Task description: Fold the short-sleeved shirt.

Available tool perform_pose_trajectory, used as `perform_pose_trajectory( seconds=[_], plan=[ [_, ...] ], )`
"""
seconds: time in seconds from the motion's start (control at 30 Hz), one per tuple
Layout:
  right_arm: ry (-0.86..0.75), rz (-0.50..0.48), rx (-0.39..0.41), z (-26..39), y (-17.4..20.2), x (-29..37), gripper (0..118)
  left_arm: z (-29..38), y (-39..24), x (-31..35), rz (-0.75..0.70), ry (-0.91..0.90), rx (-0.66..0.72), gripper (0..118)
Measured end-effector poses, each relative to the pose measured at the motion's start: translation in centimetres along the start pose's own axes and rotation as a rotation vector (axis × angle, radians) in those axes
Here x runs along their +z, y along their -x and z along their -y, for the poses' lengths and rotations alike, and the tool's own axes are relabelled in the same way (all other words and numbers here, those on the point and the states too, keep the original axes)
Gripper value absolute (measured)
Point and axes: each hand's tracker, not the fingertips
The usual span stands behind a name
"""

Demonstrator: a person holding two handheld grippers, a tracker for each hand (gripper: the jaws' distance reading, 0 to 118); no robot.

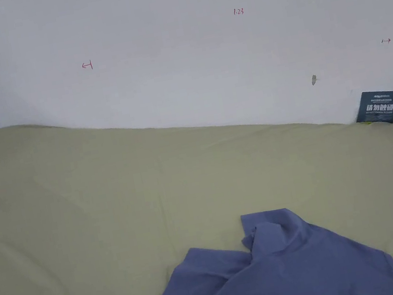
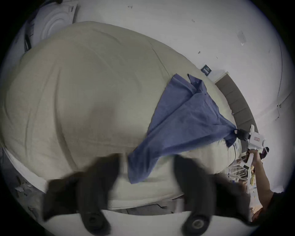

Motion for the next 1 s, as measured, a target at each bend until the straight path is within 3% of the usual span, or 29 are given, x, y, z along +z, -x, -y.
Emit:
perform_pose_trajectory(
  seconds=[0.03, 0.13, 0.27, 0.37, 0.43, 0.47, 0.5, 0.53, 0.57, 0.6, 0.63, 0.7, 0.8, 0.9, 1.0],
  plan=[
    [-0.013, -0.032, -0.019, 0.1, 0.0, 0.7, 101, 0.0, -0.2, 0.6, 0.013, -0.016, 0.002, 103],
    [-0.118, -0.06, -0.028, -0.2, 1.4, 3.4, 100, -0.4, -2.2, 3.1, 0.05, -0.15, 0.012, 103],
    [-0.176, -0.021, -0.008, 0.1, 6.0, 6.4, 100, -1.6, -8.1, 3.6, -0.153, -0.313, -0.153, 102],
    [-0.209, -0.026, -0.039, 1.4, 10.2, 7.9, 100, -1.5, -13.5, 2.7, -0.206, -0.404, -0.242, 100],
    [-0.213, -0.016, -0.054, 2.6, 12.7, 8.4, 90, -0.5, -16.9, 1.6, -0.234, -0.435, -0.276, 70],
    [-0.217, -0.014, -0.056, 3.3, 13.8, 8.6, 90, 0.3, -18.3, 1.1, -0.235, -0.451, -0.294, 70],
    [-0.215, -0.018, -0.043, 4.1, 14.7, 8.8, 84, 1.1, -19.7, 0.3, -0.232, -0.431, -0.319, 61],
    [-0.214, -0.02, -0.003, 4.8, 15.4, 8.9, 72, 1.9, -20.6, -0.4, -0.223, -0.381, -0.345, 40],
    [-0.215, -0.01, 0.052, 5.8, 16.3, 8.9, 49, 2.7, -21.5, -1.3, -0.211, -0.332, -0.354, 7],
    [-0.204, 0.01, 0.097, 6.7, 17.0, 8.9, 14, 3.9, -21.9, -2.0, -0.194, -0.311, -0.349, 0],
    [-0.201, 0.028, 0.111, 7.8, 17.3, 9.1, 8, 4.9, -22.2, -2.5, -0.191, -0.304, -0.35, 0],
    [-0.154, -0.052, 0.109, 9.9, 17.8, 9.5, 5, 7.7, -22.7, -3.0, -0.222, -0.312, -0.359, 0],
    [-0.129, -0.054, 0.099, 12.6, 18.3, 9.7, 5, 10.8, -22.4, -3.8, -0.289, -0.261, -0.361, 0],
    [-0.096, -0.066, 0.123, 13.5, 19.0, 9.6, 5, 12.0, -20.9, -4.7, -0.228, -0.172, -0.283, 0],
    [-0.102, -0.084, 0.114, 12.8, 19.1, 9.8, 5, 11.3, -19.9, -3.7, -0.252, -0.177, -0.288, 0]
  ],
)
